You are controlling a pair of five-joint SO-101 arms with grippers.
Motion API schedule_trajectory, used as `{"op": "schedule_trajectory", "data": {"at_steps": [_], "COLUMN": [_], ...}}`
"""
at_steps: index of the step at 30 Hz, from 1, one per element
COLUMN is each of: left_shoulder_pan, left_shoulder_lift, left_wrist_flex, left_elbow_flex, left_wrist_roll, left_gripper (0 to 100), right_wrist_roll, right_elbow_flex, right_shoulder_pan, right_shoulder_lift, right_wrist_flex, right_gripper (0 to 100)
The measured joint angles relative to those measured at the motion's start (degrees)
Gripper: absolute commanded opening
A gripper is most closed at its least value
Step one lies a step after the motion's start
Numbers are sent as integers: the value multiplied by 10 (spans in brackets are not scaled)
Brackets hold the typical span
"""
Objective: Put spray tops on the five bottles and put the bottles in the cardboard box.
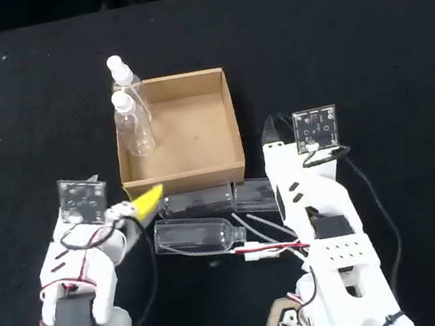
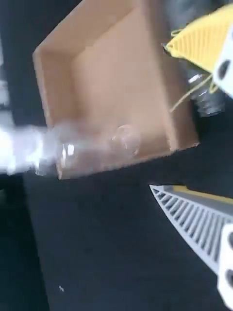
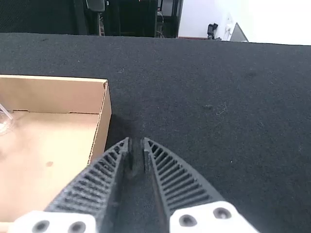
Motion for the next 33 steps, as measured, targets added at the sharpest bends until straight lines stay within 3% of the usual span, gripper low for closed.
{"op": "schedule_trajectory", "data": {"at_steps": [6,13,19,23,33], "left_shoulder_pan": [100,126,218,270,273], "left_shoulder_lift": [25,215,376,463,624], "left_wrist_flex": [164,185,215,188,25], "left_elbow_flex": [-135,-190,-264,-273,-273], "left_wrist_roll": [-90,-172,-223,-253,-259], "left_gripper": [275,278,277,277,275], "right_wrist_roll": [0,0,0,0,0], "right_elbow_flex": [0,0,0,0,0], "right_shoulder_pan": [0,14,28,53,58], "right_shoulder_lift": [0,0,0,0,0], "right_wrist_flex": [0,0,0,0,0], "right_gripper": [25,25,25,24,25]}}
